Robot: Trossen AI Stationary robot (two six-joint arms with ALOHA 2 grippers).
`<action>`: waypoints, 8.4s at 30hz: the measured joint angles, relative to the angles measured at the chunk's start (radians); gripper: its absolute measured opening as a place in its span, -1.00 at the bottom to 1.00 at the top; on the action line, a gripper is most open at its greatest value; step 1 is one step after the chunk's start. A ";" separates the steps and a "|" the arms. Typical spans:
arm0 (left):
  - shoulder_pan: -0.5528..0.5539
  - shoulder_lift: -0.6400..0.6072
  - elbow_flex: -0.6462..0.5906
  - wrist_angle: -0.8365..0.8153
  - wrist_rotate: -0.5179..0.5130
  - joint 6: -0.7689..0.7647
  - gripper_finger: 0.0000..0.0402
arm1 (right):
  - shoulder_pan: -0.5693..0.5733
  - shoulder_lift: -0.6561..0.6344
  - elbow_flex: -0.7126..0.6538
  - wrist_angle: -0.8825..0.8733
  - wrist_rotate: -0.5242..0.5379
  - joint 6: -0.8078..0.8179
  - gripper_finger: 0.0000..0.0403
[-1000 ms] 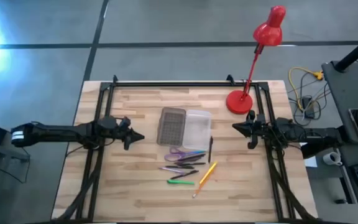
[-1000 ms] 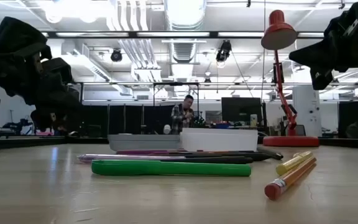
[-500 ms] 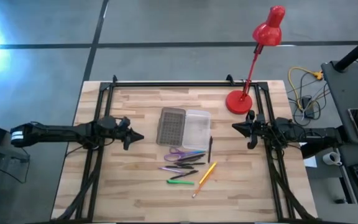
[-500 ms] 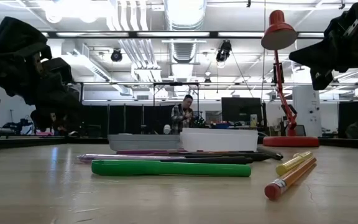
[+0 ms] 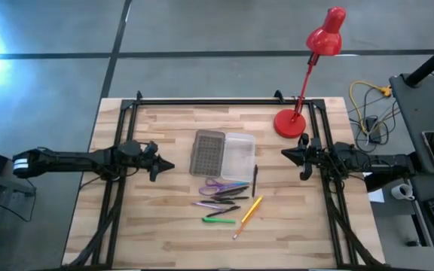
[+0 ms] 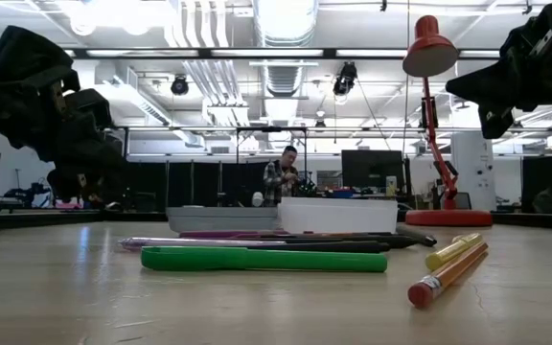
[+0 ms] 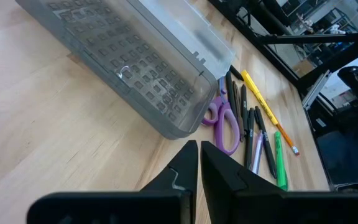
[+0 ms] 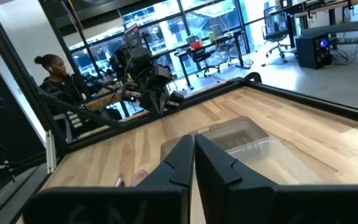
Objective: Pick & place school supplies into a supply box
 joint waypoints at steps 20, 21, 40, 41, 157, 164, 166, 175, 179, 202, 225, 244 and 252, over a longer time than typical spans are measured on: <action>0.000 0.000 0.000 0.000 0.000 0.000 -0.98 | 0.000 0.043 0.000 0.077 0.172 0.711 -0.96; 0.000 0.000 0.000 0.000 0.000 0.000 -0.98 | 0.000 0.043 0.000 0.083 0.205 0.750 -0.96; -0.001 -0.001 0.008 0.149 -0.185 -0.426 -0.98 | 0.021 0.301 0.111 0.393 0.395 0.921 -0.96; -0.002 -0.001 0.008 0.174 -0.183 -0.426 -0.98 | 0.023 0.347 0.146 0.381 0.394 0.891 -0.96; -0.347 1.365 1.204 -0.684 -0.270 0.414 -0.32 | 0.435 1.185 0.704 -0.984 0.062 0.855 -0.05; -0.346 1.365 1.194 -0.635 -0.270 0.401 -0.32 | 0.435 1.185 0.704 -0.972 0.064 0.856 -0.05; -0.346 1.365 1.180 -0.610 -0.270 0.400 -0.32 | 0.435 1.185 0.704 -0.971 0.070 0.857 -0.05; -0.347 1.419 1.170 -0.585 -0.288 0.382 -0.32 | 0.434 1.185 0.704 -0.968 0.081 0.868 -0.05; -0.347 1.425 1.171 -0.584 -0.292 0.354 -0.41 | 0.434 1.185 0.704 -0.966 0.081 0.868 -0.05; -0.358 1.183 1.164 -0.596 -0.194 -0.013 -0.77 | 0.434 1.185 0.695 -0.966 0.120 0.831 -0.05; -0.148 1.341 1.214 -0.319 -0.360 -0.600 -0.76 | 0.422 1.126 0.694 -0.973 0.189 1.262 -0.05; -0.158 1.623 1.716 -0.747 -0.462 -0.364 -0.76 | 0.422 1.129 0.693 -0.988 0.204 1.263 -0.05; -0.169 1.603 1.627 -0.741 -0.433 -0.389 -0.76 | 0.422 1.129 0.692 -0.998 0.212 1.253 -0.05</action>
